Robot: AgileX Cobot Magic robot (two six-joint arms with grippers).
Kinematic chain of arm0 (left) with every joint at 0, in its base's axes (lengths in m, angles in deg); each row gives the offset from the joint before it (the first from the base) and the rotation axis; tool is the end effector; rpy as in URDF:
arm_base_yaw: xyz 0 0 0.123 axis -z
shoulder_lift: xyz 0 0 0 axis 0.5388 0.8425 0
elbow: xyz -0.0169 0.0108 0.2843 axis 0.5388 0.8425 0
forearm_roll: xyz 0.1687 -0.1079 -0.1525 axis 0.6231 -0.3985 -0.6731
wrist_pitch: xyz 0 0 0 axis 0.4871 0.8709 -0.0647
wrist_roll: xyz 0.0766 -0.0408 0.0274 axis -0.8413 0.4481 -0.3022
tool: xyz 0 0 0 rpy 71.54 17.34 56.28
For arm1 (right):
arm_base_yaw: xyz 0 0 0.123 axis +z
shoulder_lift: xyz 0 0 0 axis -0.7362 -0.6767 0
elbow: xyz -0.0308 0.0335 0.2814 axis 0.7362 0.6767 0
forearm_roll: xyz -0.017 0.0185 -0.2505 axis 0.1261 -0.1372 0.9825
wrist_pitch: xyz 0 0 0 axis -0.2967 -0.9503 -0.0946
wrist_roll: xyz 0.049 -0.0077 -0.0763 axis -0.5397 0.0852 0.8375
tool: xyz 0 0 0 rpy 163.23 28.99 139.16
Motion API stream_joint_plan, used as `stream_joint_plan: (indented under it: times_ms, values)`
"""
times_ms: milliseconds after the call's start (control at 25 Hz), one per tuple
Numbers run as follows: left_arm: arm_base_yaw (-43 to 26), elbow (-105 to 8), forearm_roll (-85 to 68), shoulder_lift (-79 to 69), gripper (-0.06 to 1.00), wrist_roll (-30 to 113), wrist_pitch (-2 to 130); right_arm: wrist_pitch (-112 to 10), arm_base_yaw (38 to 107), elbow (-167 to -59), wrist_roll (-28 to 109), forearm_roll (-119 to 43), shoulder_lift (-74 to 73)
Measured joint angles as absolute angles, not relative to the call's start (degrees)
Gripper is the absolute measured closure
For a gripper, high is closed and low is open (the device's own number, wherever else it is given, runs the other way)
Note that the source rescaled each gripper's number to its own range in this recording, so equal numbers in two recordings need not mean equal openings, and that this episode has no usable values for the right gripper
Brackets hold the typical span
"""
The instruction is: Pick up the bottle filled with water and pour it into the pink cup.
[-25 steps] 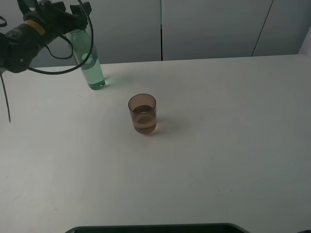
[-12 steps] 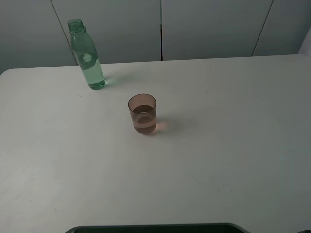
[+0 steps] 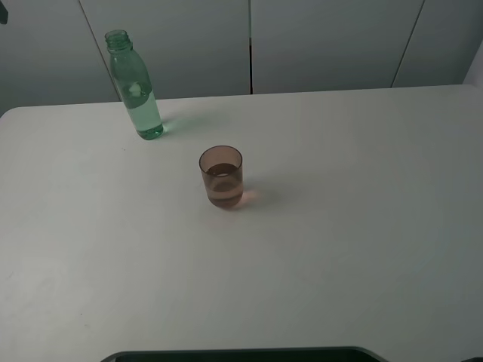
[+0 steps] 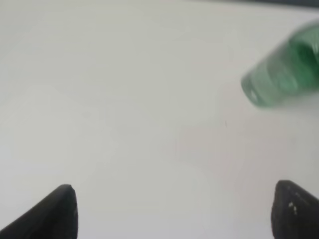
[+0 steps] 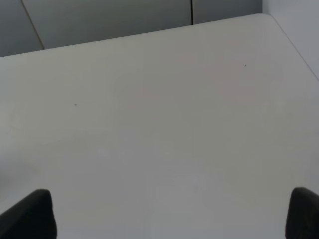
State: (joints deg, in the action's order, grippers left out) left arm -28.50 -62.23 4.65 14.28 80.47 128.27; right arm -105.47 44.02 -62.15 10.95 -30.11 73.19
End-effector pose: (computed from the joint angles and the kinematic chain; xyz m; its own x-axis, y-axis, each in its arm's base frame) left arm 0.3390 -0.0249 0.3692 -0.8885 -0.0225 -0.4583 -0.0022 0.9990 -0.0448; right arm -0.0090 0.0000 0.2773 -0.4717 0.1398 -0.8706 0.1181 0.9885 0.0948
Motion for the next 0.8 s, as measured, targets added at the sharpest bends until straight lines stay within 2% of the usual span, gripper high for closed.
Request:
stream_joint_plan:
  times_ms: [440, 800]
  values:
    - [-28.5, -51.8, 3.5, 2.5, -0.05, 81.6, 130.0, -105.5, 44.0, -62.1, 10.9, -30.1, 73.2]
    - [-28.5, -37.6, 3.2, -17.2, -0.05, 80.2, 130.0, -105.5, 44.0, -62.1, 10.9, -30.1, 73.2]
